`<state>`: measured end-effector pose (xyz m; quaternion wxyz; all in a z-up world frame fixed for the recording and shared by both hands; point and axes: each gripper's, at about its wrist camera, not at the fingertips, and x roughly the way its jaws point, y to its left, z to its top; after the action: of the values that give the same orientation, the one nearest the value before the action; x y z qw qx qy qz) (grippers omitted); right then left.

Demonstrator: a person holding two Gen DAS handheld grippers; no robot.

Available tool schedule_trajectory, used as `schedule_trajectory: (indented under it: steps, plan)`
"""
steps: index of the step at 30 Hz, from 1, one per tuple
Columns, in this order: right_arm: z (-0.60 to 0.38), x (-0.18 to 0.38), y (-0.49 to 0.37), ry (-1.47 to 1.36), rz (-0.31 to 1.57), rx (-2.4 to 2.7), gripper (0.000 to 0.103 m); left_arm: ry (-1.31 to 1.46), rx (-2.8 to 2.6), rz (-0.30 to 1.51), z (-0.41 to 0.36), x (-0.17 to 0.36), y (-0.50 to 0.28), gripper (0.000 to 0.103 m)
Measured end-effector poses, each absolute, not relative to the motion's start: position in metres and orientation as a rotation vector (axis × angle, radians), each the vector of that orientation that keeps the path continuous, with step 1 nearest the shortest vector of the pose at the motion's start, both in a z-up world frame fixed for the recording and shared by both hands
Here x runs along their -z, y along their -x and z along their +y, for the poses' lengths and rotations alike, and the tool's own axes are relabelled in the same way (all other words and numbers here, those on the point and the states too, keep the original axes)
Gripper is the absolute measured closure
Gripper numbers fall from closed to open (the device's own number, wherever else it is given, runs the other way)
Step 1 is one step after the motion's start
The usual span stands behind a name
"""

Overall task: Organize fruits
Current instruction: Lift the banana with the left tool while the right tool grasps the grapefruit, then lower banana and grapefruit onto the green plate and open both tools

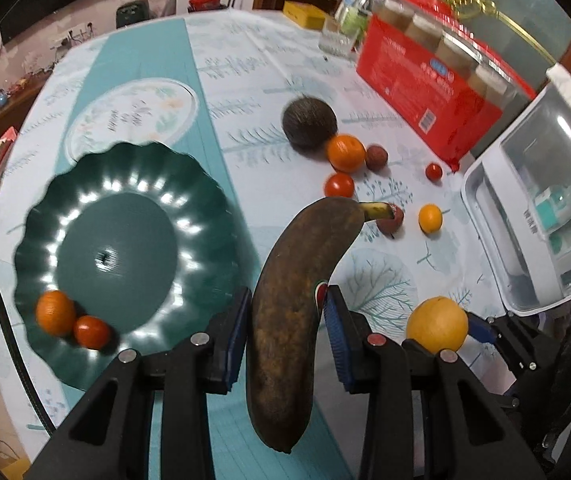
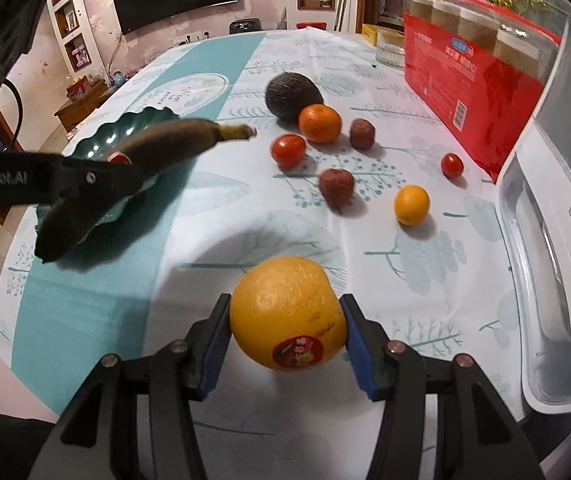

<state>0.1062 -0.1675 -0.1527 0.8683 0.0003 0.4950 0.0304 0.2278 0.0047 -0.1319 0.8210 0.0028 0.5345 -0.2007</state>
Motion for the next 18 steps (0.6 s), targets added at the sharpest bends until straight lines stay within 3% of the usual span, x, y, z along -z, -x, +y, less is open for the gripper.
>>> schedule_trajectory:
  steps: [10, 13, 18]
  plan:
    - [-0.114, 0.138, -0.110, -0.003, 1.000, -0.058, 0.050, 0.018, 0.410, 1.052, 0.072, 0.104, -0.233, 0.068]
    - [-0.094, 0.128, -0.112, 0.017, 0.955, -0.072, 0.060, 0.023, 0.394, 1.036, 0.093, 0.100, -0.238, 0.068]
    - [-0.063, 0.123, -0.122, 0.058, 0.928, -0.076, 0.061, 0.046, 0.358, 1.012, 0.132, 0.097, -0.255, 0.068]
